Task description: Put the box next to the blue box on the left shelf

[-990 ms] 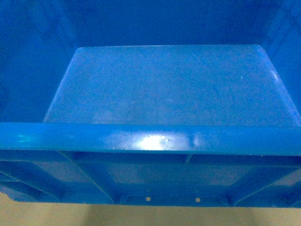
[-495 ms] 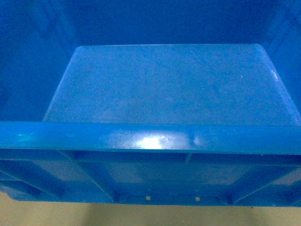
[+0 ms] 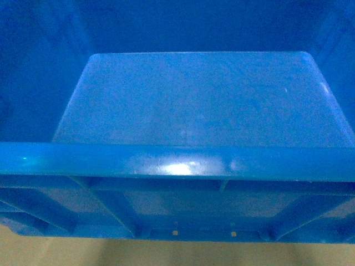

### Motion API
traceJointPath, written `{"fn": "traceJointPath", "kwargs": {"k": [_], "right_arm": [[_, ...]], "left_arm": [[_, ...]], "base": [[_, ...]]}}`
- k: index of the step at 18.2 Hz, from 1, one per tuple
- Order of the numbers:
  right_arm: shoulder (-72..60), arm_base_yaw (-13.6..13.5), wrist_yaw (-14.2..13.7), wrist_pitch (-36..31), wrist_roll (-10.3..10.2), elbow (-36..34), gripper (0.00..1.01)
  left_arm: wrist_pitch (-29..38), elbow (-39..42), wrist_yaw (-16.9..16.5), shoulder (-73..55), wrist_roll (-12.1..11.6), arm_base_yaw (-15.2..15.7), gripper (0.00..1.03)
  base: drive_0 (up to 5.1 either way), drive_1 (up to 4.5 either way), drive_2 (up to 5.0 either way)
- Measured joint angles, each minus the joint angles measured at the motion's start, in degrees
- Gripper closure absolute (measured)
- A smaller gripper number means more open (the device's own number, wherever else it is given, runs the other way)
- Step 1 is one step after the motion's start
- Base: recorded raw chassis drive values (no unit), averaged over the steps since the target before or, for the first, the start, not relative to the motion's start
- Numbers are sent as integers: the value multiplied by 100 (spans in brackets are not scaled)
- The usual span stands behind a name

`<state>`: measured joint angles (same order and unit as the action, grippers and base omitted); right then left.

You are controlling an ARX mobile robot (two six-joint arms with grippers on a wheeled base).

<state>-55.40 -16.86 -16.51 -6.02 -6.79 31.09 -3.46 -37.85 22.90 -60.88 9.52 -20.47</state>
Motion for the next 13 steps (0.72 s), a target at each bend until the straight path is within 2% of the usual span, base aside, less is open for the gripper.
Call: {"fn": "traceJointPath", "kwargs": {"k": [13], "right_arm": [[0,0,2,0,0,0,92]], "left_arm": [[0,-2,2,-2,2,0,94]], "base": [[-1,432,-435]]}}
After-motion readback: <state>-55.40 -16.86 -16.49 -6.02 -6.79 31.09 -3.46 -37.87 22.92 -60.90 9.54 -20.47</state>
